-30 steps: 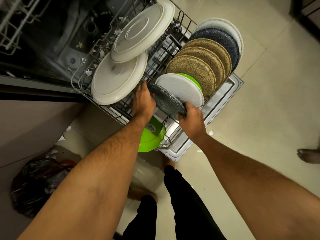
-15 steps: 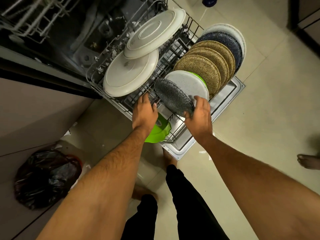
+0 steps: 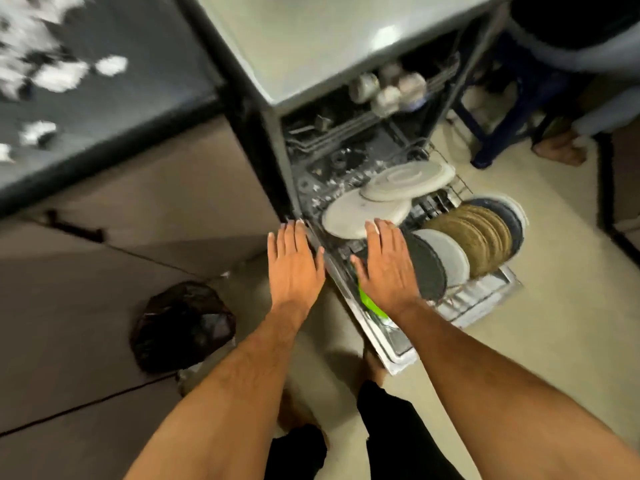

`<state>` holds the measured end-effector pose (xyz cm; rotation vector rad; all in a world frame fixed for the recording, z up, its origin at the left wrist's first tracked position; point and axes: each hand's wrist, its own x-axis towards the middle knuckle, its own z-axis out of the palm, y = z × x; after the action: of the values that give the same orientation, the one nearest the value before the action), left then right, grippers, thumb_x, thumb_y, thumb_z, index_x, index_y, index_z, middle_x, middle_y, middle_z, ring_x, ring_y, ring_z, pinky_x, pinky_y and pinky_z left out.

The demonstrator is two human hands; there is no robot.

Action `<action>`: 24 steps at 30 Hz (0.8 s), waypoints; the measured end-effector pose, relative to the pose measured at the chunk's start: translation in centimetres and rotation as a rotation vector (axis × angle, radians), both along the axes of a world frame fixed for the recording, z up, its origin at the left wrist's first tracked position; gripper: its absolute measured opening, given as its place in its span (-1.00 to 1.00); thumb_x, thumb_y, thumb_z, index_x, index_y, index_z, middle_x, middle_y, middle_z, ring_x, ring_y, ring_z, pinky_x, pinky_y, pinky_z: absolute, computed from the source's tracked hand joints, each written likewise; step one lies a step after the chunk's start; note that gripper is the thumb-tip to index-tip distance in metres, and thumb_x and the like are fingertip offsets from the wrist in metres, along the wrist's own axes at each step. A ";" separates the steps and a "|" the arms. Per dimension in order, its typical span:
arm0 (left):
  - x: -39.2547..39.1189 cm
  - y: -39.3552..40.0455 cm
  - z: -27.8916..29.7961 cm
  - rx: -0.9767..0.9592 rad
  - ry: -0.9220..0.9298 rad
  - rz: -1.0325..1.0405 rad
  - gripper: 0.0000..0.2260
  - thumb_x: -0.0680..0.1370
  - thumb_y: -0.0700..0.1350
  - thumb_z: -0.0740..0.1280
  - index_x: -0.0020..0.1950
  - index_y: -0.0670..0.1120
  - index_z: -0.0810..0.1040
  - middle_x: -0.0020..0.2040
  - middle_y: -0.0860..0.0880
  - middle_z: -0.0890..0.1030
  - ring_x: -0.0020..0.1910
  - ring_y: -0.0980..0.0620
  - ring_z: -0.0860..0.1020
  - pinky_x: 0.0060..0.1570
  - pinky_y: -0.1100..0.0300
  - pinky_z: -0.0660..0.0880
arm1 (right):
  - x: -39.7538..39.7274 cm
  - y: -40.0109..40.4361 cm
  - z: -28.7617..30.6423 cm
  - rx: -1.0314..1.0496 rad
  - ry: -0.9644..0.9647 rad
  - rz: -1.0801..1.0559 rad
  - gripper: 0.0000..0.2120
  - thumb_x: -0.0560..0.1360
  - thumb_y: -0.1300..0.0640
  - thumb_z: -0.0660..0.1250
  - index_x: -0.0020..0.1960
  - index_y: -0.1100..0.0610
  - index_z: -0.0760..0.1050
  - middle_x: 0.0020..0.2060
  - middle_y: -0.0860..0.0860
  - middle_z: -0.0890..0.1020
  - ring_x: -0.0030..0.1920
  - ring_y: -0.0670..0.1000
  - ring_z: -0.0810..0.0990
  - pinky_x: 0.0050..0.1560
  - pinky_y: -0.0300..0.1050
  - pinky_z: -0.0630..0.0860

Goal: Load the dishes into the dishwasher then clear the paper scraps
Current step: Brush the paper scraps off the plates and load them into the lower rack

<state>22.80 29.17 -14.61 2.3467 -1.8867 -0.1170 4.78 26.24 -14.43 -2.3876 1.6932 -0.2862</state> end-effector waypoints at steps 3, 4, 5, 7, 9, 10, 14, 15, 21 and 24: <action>5.4 2.5 5.2 -0.059 -0.034 0.095 -0.41 0.65 0.10 0.13 0.56 -0.25 0.21 0.52 -0.22 0.32 0.54 -0.17 0.25 0.54 -0.14 0.11 | 6.4 -0.1 5.1 -0.086 -0.033 0.122 -0.35 0.59 -0.05 0.28 0.54 0.28 0.24 0.47 0.28 0.33 0.49 0.30 0.28 0.51 0.22 0.22; 7.5 3.5 7.1 -0.086 -0.042 0.132 -0.41 0.65 0.10 0.14 0.56 -0.25 0.21 0.53 -0.22 0.32 0.54 -0.17 0.25 0.54 -0.14 0.10 | 8.8 0.0 6.9 -0.109 -0.049 0.173 -0.35 0.59 -0.06 0.27 0.54 0.28 0.24 0.48 0.29 0.32 0.50 0.30 0.26 0.52 0.22 0.20; 9.4 4.5 8.7 -0.111 -0.054 0.163 -0.41 0.65 0.10 0.15 0.56 -0.25 0.21 0.53 -0.23 0.32 0.55 -0.17 0.24 0.55 -0.14 0.09 | 10.8 0.2 8.3 -0.127 -0.053 0.220 -0.34 0.59 -0.07 0.26 0.55 0.28 0.24 0.49 0.29 0.32 0.51 0.30 0.26 0.54 0.21 0.18; 13.5 6.3 12.0 -0.161 -0.072 0.238 -0.40 0.65 0.10 0.16 0.56 -0.25 0.21 0.53 -0.23 0.31 0.55 -0.16 0.23 0.56 -0.13 0.06 | 15.3 0.6 11.6 -0.169 -0.045 0.303 -0.34 0.60 -0.09 0.25 0.56 0.27 0.24 0.50 0.28 0.32 0.52 0.28 0.24 0.56 0.20 0.15; 17.2 8.1 15.0 -0.203 -0.079 0.302 -0.40 0.65 0.10 0.15 0.57 -0.24 0.21 0.53 -0.22 0.31 0.56 -0.14 0.21 0.57 -0.12 0.04 | 19.2 1.2 14.7 -0.211 -0.051 0.379 -0.34 0.60 -0.09 0.26 0.56 0.27 0.23 0.50 0.28 0.31 0.53 0.27 0.24 0.56 0.20 0.16; 19.0 9.0 16.4 -0.227 -0.091 0.334 -0.40 0.65 0.10 0.15 0.57 -0.24 0.21 0.54 -0.21 0.31 0.57 -0.14 0.20 0.57 -0.11 0.04 | 21.0 1.6 16.0 -0.235 -0.049 0.417 -0.34 0.60 -0.08 0.27 0.56 0.27 0.23 0.50 0.28 0.31 0.53 0.27 0.23 0.55 0.21 0.17; 25.9 12.2 22.0 -0.308 -0.116 0.471 -0.40 0.64 0.10 0.16 0.56 -0.24 0.22 0.53 -0.21 0.31 0.57 -0.14 0.20 0.57 -0.11 0.03 | 28.3 3.0 21.3 -0.314 -0.052 0.512 -0.33 0.60 -0.10 0.28 0.55 0.29 0.24 0.47 0.30 0.34 0.51 0.29 0.27 0.53 0.23 0.22; 27.5 13.0 23.2 -0.328 -0.123 0.505 -0.40 0.64 0.10 0.17 0.56 -0.24 0.22 0.53 -0.21 0.31 0.56 -0.14 0.21 0.57 -0.11 0.03 | 30.0 3.4 22.4 -0.329 -0.056 0.532 -0.33 0.60 -0.10 0.28 0.54 0.29 0.25 0.46 0.30 0.35 0.50 0.29 0.28 0.52 0.22 0.23; 35.7 17.7 29.1 -0.390 -0.152 0.674 -0.37 0.61 0.09 0.25 0.56 -0.26 0.23 0.54 -0.23 0.31 0.57 -0.17 0.20 0.57 -0.14 0.02 | 40.2 5.7 29.5 -0.407 -0.052 0.659 -0.29 0.58 -0.10 0.32 0.54 0.31 0.23 0.42 0.28 0.38 0.45 0.28 0.33 0.49 0.21 0.28; 39.1 19.0 31.2 -0.395 -0.154 0.731 -0.35 0.60 0.08 0.25 0.57 -0.25 0.20 0.55 -0.23 0.29 0.58 -0.16 0.18 0.58 -0.13 -0.01 | 44.6 6.1 32.0 -0.452 -0.086 0.720 -0.30 0.58 -0.11 0.32 0.52 0.30 0.23 0.39 0.27 0.38 0.41 0.27 0.35 0.47 0.21 0.30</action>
<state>61.86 48.17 16.59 2.6107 -0.8686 0.4678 49.36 32.38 17.61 -3.0496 0.6840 -0.6792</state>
